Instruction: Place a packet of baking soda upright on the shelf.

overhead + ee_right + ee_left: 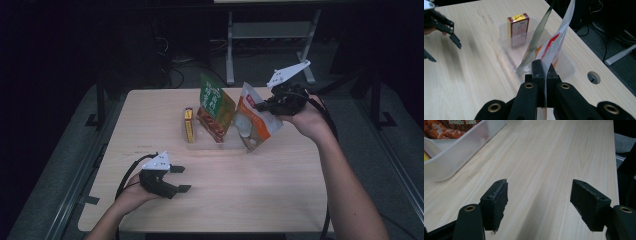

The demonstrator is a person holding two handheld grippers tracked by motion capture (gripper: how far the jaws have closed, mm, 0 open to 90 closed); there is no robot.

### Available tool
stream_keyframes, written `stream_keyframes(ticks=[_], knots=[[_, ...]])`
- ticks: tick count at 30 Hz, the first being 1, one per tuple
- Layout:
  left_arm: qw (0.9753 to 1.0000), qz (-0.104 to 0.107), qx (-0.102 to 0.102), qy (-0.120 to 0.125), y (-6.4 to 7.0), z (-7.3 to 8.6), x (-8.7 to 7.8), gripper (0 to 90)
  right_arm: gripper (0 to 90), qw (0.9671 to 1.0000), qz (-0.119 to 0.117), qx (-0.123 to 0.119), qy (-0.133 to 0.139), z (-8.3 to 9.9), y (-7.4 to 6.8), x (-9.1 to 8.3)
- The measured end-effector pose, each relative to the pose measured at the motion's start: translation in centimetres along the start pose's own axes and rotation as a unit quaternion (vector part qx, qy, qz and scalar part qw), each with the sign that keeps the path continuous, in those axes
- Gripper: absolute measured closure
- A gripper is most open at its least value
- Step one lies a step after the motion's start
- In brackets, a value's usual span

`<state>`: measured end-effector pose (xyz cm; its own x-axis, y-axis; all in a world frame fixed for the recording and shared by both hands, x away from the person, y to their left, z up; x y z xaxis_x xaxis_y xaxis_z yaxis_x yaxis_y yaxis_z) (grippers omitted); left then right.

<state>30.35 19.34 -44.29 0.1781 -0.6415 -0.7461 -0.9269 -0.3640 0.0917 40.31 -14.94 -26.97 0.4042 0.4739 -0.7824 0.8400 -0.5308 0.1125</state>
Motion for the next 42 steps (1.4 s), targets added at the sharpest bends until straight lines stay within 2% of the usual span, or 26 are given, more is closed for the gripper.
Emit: stream_keyframes(ticks=[10, 23, 35, 42], knots=[[1.0, 0.001, 0.0, 0.0, 0.0, 0.0, 0.0, 29.9, 90.0, 0.9998, 0.016, 0.0, -0.012, -1.9, 1.1, 0.7], [1.0, 0.008, 0.003, -0.005, 0.1, -0.1, 0.3, 25.8, 90.0, 0.9997, 0.02, 0.003, -0.015, -3.6, 2.4, 1.9], [0.9999, 0.007, 0.002, -0.008, 0.0, 0.0, 0.6, 21.8, 90.0, 0.999, 0.02, 0.002, -0.039, -4.0, 3.3, 4.1], [0.9999, 0.014, -0.005, -0.006, -0.1, 0.1, 0.8, 20.8, 90.0, 0.9987, 0.017, 0.01, -0.047, -3.9, 3.7, 5.0]])
Point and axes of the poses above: each handheld gripper's, and its own axes: x roughly forward along the jaws, z roughly out of its underside, y roughly to its right, the point moved 3 cm from there along x, roughly forward along the jaws, and after that the axes turned 10 degrees about -y, right-handed, at the moved point
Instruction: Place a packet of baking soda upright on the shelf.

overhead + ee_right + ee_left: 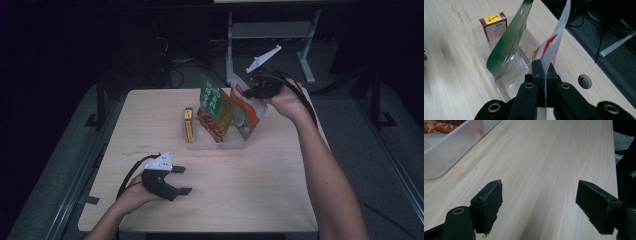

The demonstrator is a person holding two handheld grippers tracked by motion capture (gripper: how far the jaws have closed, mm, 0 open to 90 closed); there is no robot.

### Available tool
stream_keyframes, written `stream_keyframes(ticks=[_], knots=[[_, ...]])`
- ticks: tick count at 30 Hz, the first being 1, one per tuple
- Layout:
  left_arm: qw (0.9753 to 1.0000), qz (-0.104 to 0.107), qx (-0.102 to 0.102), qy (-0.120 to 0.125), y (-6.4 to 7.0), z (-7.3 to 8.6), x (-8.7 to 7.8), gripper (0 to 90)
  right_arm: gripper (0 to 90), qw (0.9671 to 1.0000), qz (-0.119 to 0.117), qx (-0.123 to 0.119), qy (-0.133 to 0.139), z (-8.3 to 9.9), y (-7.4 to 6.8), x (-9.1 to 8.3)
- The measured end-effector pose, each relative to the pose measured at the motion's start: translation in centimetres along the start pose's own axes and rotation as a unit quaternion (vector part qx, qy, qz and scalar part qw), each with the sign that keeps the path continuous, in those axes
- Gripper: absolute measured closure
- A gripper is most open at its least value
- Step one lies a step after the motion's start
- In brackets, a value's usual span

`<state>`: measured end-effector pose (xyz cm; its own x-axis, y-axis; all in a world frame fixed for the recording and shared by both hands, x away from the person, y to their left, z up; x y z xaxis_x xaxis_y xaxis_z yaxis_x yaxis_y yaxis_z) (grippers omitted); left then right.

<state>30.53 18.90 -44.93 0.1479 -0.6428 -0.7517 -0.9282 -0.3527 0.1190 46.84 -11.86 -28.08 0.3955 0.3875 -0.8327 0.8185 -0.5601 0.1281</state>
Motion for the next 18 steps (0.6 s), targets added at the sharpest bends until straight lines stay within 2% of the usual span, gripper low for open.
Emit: stream_keyframes(ticks=[4, 18], knots=[[1.0, 0.001, -0.005, 0.005, 0.0, -0.1, 0.1, 20.5, 90.0, 1.0, -0.002, 0.004, -0.004, 0.0, 0.3, 0.5], [0.9999, 0.009, -0.006, 0.008, 0.0, -0.3, 0.6, 19.9, 90.0, 0.9997, -0.006, 0.01, -0.023, -0.1, 0.8, 2.6]])
Point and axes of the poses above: each handheld gripper's, and its own axes: x roughly forward along the jaws, z roughly out of its underside, y roughly to its right, the point moved 3 cm from there along x, roughly forward along the jaws, and after that the axes turned 10 degrees about -y, right-handed, at the moved point
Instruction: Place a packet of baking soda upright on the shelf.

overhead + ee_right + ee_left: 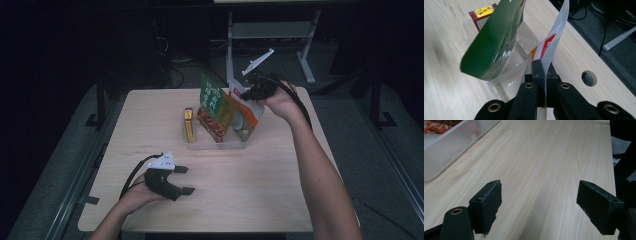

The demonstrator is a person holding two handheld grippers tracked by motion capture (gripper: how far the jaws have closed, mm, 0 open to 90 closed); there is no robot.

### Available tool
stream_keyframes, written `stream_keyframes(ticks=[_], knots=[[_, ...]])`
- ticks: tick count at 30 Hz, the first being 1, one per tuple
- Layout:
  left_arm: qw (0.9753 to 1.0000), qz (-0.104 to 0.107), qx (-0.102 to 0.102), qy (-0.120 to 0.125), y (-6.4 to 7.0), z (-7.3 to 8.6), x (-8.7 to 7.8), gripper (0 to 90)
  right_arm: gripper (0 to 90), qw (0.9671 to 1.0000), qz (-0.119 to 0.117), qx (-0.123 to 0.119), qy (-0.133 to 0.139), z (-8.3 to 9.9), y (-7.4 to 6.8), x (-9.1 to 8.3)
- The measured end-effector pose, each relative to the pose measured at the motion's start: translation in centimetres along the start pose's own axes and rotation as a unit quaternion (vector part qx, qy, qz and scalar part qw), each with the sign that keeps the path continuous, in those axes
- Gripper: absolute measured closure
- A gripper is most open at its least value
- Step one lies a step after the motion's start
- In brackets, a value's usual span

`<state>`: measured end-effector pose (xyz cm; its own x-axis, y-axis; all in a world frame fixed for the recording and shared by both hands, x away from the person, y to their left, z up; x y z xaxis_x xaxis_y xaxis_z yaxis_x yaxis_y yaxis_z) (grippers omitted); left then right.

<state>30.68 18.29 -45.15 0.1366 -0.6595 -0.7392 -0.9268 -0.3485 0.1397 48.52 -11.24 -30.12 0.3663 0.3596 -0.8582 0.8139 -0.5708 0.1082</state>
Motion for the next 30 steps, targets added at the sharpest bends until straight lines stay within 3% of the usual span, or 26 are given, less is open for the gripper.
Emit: stream_keyframes(ticks=[11, 30], knots=[[1.0, -0.002, -0.001, -0.005, 0.0, 0.2, -0.1, 19.9, 90.0, 0.9998, -0.007, 0.014, -0.014, -0.1, 0.2, 1.7], [0.9999, 0.001, 0.009, -0.013, 0.2, 0.2, 0.1, 19.9, 85.6, 0.9984, -0.023, 0.052, 0.007, 0.5, 0.9, 2.6]])
Point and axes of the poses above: each handheld gripper's, and its own axes: x roughly forward along the jaws, z roughly out of its underside, y roughly to its right, the point moved 3 cm from there along x, roughly forward along the jaws, and after that the axes turned 10 degrees about -y, right-handed, at the moved point
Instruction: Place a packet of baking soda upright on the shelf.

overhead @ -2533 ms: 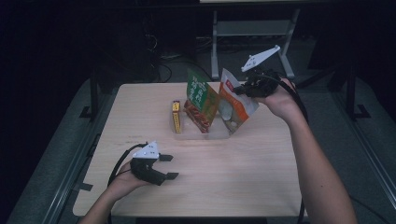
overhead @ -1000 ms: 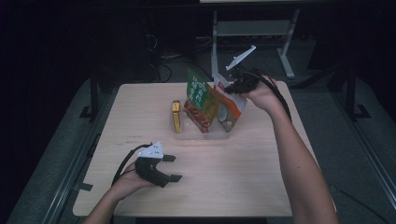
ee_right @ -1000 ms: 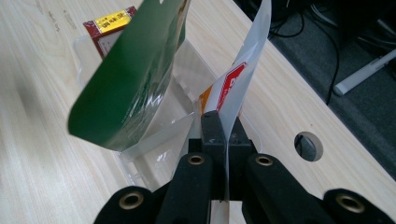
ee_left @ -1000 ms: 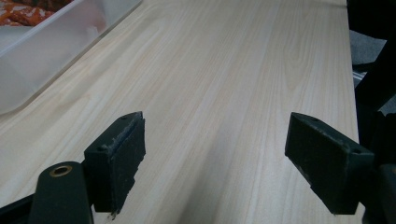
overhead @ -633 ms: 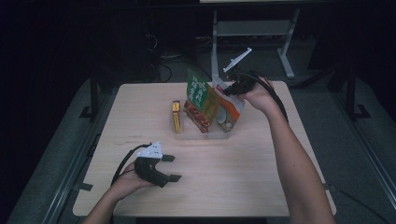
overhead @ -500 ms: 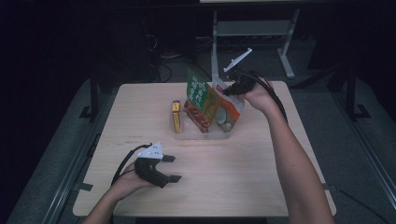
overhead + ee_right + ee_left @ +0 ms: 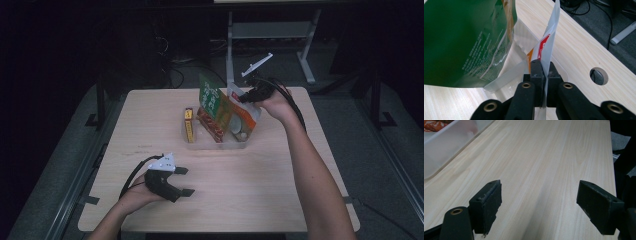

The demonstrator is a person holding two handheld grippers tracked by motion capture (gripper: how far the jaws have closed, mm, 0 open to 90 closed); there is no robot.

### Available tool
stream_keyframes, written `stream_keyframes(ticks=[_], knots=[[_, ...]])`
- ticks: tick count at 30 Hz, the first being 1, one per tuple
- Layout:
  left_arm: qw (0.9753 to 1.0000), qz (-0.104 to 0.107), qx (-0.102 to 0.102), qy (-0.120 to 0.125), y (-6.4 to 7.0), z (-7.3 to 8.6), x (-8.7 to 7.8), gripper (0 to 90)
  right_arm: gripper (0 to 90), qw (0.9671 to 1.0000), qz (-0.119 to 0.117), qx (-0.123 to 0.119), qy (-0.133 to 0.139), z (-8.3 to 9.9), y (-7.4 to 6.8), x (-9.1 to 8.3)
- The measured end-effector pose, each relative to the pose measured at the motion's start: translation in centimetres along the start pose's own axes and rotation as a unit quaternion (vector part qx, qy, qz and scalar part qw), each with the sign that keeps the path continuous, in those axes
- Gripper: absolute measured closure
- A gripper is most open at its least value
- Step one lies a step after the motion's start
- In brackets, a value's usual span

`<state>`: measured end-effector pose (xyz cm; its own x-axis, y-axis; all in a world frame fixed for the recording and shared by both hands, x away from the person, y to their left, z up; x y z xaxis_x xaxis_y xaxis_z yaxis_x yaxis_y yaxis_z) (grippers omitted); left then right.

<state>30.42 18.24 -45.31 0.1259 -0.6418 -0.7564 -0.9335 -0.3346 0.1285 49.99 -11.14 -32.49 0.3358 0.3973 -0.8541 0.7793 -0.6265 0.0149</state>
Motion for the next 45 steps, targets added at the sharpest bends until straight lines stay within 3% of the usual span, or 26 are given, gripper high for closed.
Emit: stream_keyframes(ticks=[4, 7, 11, 16, 24, 37, 45], knots=[[1.0, 0.001, 0.003, 0.0, 0.1, 0.0, 0.0, 19.9, 77.4, 1.0, -0.001, 0.002, 0.007, 0.0, -0.1, -0.3], [1.0, 0.002, 0.002, 0.001, 0.1, 0.0, 0.0, 19.9, 64.3, 0.9999, 0.009, 0.001, 0.008, 0.1, -0.3, -0.4], [1.0, 0.002, 0.003, 0.002, 0.1, 0.0, 0.0, 19.9, 53.0, 0.9998, 0.004, 0.021, 0.007, 0.2, -0.4, -0.6], [1.0, 0.002, 0.003, 0.002, 0.2, 0.0, -0.1, 19.9, 46.6, 0.9994, 0.014, 0.03, -0.001, 0.6, -0.4, -0.6], [1.0, 0.002, 0.008, -0.004, 0.1, 0.1, -0.1, 19.8, 33.5, 0.9988, 0.023, 0.041, 0.011, 2.1, -0.1, -1.3], [0.9999, -0.003, 0.004, -0.011, 0.1, 0.2, -0.3, 18.7, 23.2, 0.9957, 0.027, 0.067, 0.058, 5.3, -0.6, -3.9], [0.9999, -0.01, 0.003, -0.011, 0.1, 0.2, -0.7, 18.5, 23.4, 0.9945, 0.03, 0.068, 0.074, 7.7, -1.8, -4.7]])
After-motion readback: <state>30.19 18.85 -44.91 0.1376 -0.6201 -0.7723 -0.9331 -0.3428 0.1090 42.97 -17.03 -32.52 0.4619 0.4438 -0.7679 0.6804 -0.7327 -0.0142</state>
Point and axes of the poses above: each handheld gripper's, and its own axes: x roughly forward along the jaws, z roughly out of its underside, y roughly to its right, the point moved 3 cm from there along x, roughly forward along the jaws, and after that the axes turned 10 degrees about -y, right-handed, at the moved point
